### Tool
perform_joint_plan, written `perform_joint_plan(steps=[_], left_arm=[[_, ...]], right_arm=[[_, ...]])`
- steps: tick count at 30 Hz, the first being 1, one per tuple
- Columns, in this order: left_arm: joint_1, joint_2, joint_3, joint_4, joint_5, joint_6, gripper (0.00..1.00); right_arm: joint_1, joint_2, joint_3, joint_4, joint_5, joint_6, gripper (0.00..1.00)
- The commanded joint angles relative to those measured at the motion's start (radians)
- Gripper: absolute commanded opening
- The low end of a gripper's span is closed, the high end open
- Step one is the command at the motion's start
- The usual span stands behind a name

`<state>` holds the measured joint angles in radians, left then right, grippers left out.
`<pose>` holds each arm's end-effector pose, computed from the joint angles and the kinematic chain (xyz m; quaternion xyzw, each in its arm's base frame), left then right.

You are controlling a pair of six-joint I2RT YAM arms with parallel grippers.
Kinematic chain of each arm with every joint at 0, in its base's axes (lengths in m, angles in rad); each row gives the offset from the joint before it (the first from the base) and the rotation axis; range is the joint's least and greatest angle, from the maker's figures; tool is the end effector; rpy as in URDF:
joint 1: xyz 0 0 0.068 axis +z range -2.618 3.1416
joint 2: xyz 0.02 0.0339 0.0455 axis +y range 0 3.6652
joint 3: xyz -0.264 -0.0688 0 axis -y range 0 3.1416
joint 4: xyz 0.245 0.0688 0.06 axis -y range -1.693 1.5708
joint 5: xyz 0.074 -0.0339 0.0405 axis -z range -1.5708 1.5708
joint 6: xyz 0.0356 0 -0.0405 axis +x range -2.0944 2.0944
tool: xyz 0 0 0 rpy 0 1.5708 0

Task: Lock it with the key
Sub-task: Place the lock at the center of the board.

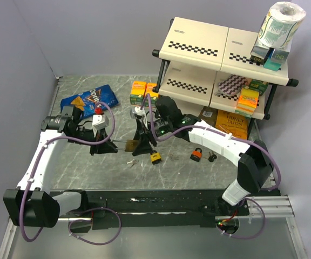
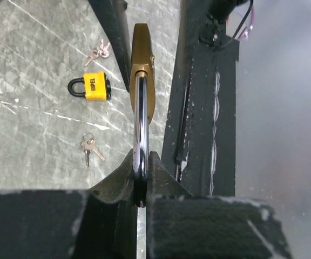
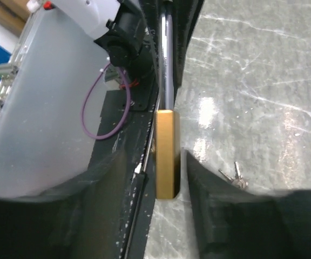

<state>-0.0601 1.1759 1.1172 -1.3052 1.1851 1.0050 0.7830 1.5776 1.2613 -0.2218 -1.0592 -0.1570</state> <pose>0.1822 -0.0440 0.3172 0.4686 0.6815 -0.4557 0.3291 0.2275 0.2702 0.3115 -0.5623 0.5562 0.5492 0.2701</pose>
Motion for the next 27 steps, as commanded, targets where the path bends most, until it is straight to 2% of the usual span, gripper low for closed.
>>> perform_joint_plan(steps=[1,2,3,4,5,6,7,9,10,11,12,13,16,21,24,27], left_arm=[[-0.004,-0.022,0.026,0.15,0.123,-0.155,0.01],[-0.004,-0.025,0.026,0.177,0.123,-0.17,0.01],[-0.006,-0.027,0.026,0.19,0.119,-0.193,0.02],[-0.004,-0.03,0.024,0.213,0.116,-0.257,0.07],[-0.004,-0.036,0.02,0.266,0.099,-0.302,0.13],[-0.004,-0.041,0.013,0.311,0.087,-0.362,0.2],[-0.003,-0.047,0.007,0.355,0.071,-0.502,0.4],[0.006,-0.065,-0.01,0.499,-0.031,-0.682,0.55],[0.017,-0.073,-0.014,0.541,-0.076,-0.854,0.65],[0.055,-0.1,-0.04,0.588,-0.096,-0.934,0.73],[0.096,-0.117,-0.055,0.668,-0.105,-0.998,0.88],[0.126,-0.14,-0.075,0.726,-0.126,-1.181,0.96],[0.166,-0.238,-0.138,0.887,-0.285,-1.456,0.96],[0.166,-0.283,-0.183,0.966,-0.41,-1.744,0.96],[0.166,-0.263,-0.221,0.992,-0.432,-1.847,0.96],[0.164,-0.245,-0.24,1.027,-0.462,-1.878,0.96]], right_arm=[[0.016,0.033,0.036,0.067,-0.002,-0.013,0.42],[0.018,0.035,0.039,0.07,0.001,-0.01,0.35],[0.019,0.036,0.046,0.068,0.002,-0.012,0.16],[0.022,0.036,0.049,0.065,0.005,-0.012,0.06],[0.022,0.035,0.047,0.064,0.014,-0.004,0.0],[0.021,0.032,0.047,0.068,0.018,0.008,0.0],[0.019,0.029,0.047,0.073,0.025,0.019,0.0],[-0.001,0.021,0.041,0.113,0.059,0.088,0.0],[-0.013,0.018,0.035,0.145,0.064,0.13,0.0],[-0.03,0.016,0.027,0.175,0.071,0.228,0.0],[-0.057,0.01,0.017,0.241,0.102,0.27,0.0],[-0.071,0.009,0.012,0.263,0.122,0.307,0.0],[-0.094,-0.001,0.012,0.289,0.224,0.405,0.0],[-0.073,0.01,0.061,0.279,0.451,0.519,0.0],[-0.024,0.03,0.099,0.254,0.551,0.537,0.0],[0.008,0.05,0.144,0.226,0.603,0.511,0.0]])
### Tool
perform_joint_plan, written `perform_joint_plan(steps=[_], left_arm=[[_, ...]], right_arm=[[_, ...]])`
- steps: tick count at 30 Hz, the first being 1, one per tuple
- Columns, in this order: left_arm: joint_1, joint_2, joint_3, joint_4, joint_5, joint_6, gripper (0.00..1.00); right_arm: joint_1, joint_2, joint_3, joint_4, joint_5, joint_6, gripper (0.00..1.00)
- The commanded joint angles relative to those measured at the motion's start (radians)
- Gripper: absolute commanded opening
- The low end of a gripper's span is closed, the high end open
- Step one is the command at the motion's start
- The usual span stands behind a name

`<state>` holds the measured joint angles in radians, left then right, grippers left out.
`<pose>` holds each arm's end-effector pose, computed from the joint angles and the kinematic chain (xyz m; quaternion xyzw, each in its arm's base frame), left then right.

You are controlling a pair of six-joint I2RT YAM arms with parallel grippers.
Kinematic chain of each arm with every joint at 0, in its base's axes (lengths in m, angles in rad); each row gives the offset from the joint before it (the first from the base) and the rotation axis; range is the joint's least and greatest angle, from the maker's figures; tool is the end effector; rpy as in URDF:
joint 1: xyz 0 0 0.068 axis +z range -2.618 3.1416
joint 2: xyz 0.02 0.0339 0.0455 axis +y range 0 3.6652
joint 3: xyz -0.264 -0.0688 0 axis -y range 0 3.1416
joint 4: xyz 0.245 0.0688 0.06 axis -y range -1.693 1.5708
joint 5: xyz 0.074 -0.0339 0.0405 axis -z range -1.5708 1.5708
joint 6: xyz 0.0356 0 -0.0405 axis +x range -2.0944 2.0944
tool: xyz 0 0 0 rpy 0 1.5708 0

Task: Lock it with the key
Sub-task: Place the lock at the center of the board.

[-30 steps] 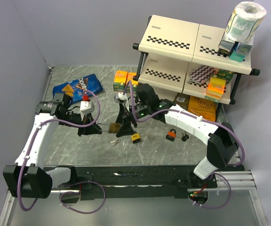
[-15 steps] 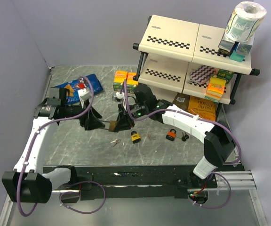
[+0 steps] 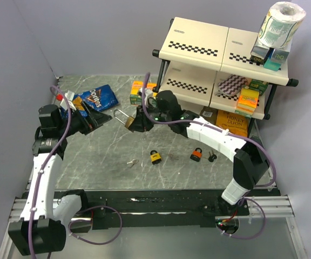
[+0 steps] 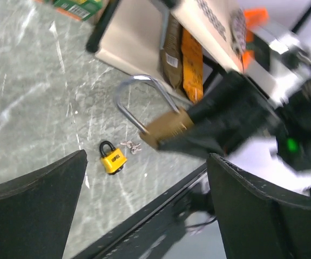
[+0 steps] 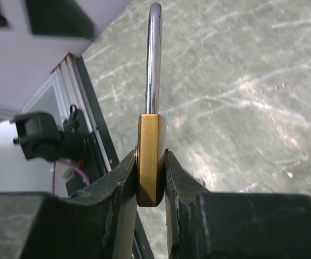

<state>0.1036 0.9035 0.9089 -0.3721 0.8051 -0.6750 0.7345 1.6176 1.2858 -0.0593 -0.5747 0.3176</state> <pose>0.1950 -0.0055 0.3468 -0.0825 0.7858 -0.4566 0.4089 0.2687 0.2688 0.3145 -0.3192 0.7471 0.4715 0.3430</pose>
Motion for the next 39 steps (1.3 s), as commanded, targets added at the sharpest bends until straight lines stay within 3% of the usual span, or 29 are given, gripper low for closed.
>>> perform_joint_plan(steps=[1,8,17,26,36,39], left_arm=[[-0.007,0.028,-0.042,0.105,-0.093,-0.208,0.96],[-0.027,0.014,-0.105,0.156,-0.101,-0.285,0.96],[-0.031,-0.023,-0.117,0.136,-0.182,-0.324,0.99],[-0.047,-0.029,-0.163,0.139,-0.211,-0.413,0.86],[-0.064,-0.025,-0.185,0.223,-0.204,-0.46,0.58],[-0.079,-0.02,-0.192,0.239,-0.227,-0.471,0.6]], right_arm=[[0.071,0.014,0.125,0.064,0.149,0.032,0.0],[0.152,0.063,0.21,0.004,0.315,-0.037,0.0],[0.227,0.093,0.251,-0.017,0.4,-0.11,0.0],[0.269,0.108,0.271,-0.028,0.432,-0.086,0.0],[0.276,0.126,0.285,-0.034,0.443,-0.061,0.0],[0.281,0.133,0.291,-0.033,0.438,-0.049,0.0]])
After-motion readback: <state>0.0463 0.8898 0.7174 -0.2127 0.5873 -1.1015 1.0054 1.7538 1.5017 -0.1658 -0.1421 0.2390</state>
